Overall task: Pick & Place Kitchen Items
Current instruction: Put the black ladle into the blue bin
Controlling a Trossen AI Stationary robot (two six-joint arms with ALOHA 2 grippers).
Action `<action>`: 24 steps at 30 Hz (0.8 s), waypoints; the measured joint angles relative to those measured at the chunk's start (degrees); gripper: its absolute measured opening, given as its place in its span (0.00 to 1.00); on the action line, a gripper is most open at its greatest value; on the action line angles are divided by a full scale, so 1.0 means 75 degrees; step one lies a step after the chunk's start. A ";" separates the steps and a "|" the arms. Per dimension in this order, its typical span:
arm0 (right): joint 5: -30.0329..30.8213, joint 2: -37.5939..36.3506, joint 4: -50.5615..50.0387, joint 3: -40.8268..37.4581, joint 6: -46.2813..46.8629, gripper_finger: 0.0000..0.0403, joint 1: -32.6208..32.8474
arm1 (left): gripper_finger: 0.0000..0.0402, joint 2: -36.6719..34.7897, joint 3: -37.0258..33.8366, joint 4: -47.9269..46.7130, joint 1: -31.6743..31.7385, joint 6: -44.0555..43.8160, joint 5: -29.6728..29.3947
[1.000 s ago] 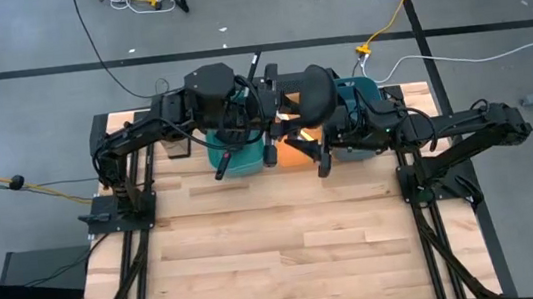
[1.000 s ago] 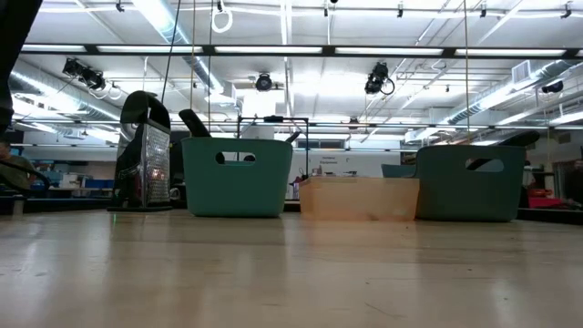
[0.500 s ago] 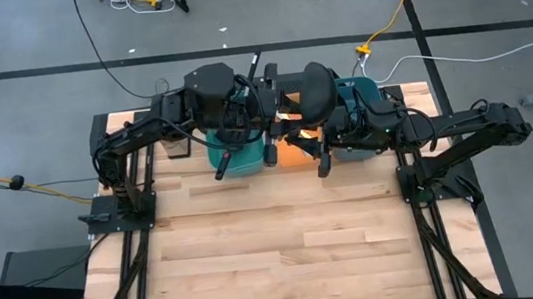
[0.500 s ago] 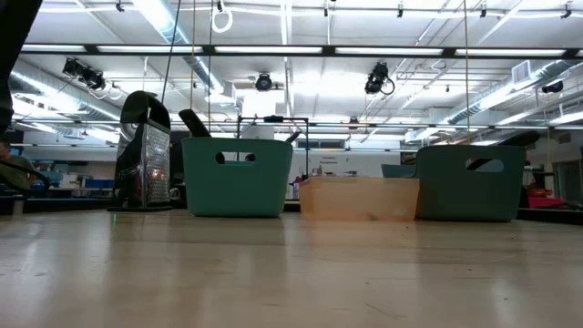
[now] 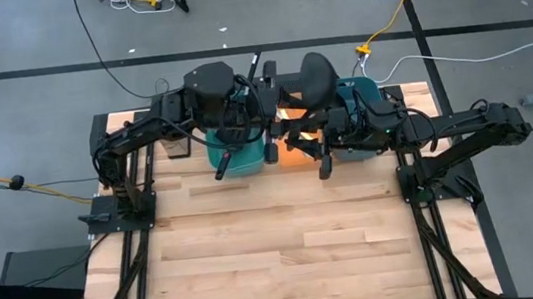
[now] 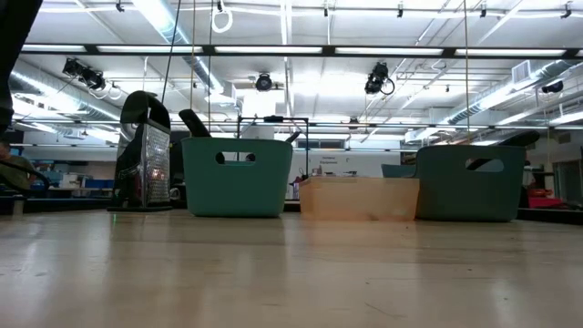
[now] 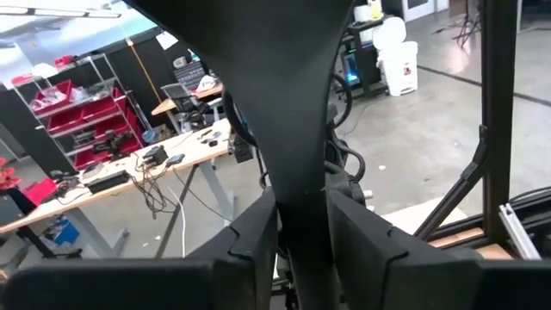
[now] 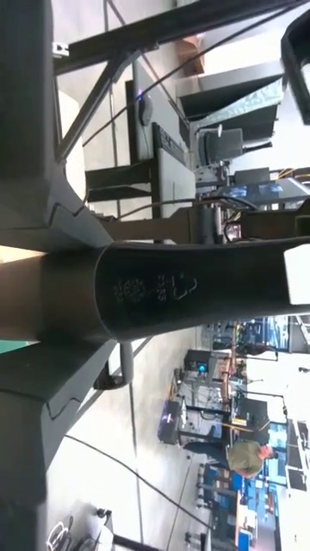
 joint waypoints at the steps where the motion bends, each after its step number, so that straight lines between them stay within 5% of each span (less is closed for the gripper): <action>1: -0.0046 -0.0002 0.0008 0.0000 0.0001 0.35 -0.0002 | 0.27 0.0000 0.0000 -0.0003 -0.0003 0.0028 0.0003; 24: -0.0064 -0.0006 0.0004 0.0001 -0.0070 0.35 -0.0003 | 0.40 -0.0156 0.0012 -0.0518 0.0019 -0.0660 0.0015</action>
